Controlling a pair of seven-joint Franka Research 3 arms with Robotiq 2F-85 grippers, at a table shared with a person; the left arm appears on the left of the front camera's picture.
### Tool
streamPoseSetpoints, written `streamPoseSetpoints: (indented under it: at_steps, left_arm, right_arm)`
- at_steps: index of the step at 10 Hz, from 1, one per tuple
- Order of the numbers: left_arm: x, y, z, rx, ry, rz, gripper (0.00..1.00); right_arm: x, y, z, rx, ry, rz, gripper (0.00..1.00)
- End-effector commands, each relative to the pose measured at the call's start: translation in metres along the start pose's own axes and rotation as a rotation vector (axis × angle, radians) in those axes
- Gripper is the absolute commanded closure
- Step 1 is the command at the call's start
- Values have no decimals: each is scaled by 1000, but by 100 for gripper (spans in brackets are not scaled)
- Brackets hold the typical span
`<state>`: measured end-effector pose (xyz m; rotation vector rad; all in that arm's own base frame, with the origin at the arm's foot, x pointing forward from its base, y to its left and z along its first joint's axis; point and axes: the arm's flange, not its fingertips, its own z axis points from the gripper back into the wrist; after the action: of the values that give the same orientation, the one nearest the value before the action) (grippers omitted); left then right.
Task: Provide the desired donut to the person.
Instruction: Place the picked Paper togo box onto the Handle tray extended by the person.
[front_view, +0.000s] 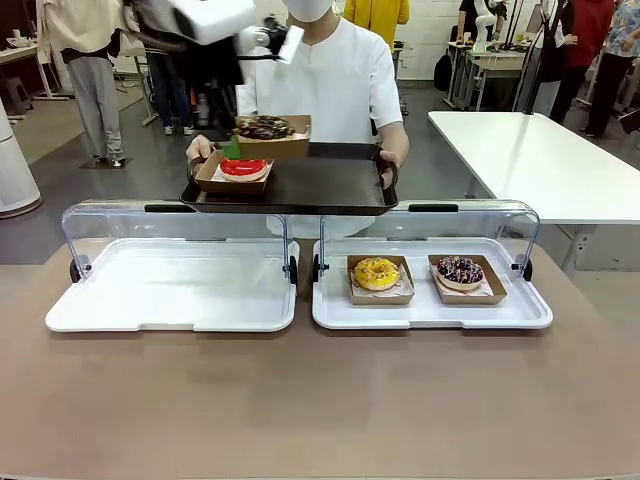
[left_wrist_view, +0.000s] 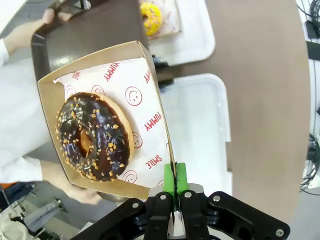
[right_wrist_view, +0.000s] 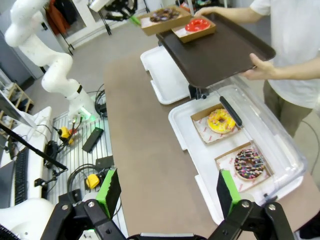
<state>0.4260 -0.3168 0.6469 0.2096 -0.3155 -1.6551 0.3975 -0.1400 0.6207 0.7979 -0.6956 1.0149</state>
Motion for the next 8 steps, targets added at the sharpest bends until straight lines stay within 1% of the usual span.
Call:
streamPoseSetpoints:
  at_steps: [1,2,3,4,5,7,8]
  left_arm:
    - [24,47,-12,-17,-1,-2,99]
    - [27,68,-21,-31,-32,-12,99]
    - [28,78,-30,-19,-58,4,99]
    - [26,91,-37,6,-49,1,99]
    - [27,109,-48,-15,-55,-17,99]
    - [22,125,-73,-78,-51,-6,99]
    - [18,129,-83,-90,-51,-14,99]
  right_arm:
    - [0,0,-1,7,-7,5,0]
    - [0,0,-1,7,-7,5,0]
    - [0,0,-1,7,-7,5,0]
    - [0,0,-1,7,-7,5,0]
    - [0,0,-1,7,-7,5,0]
    - [0,0,-1,7,-7,5,0]
    - [0,0,-1,7,-7,5,0]
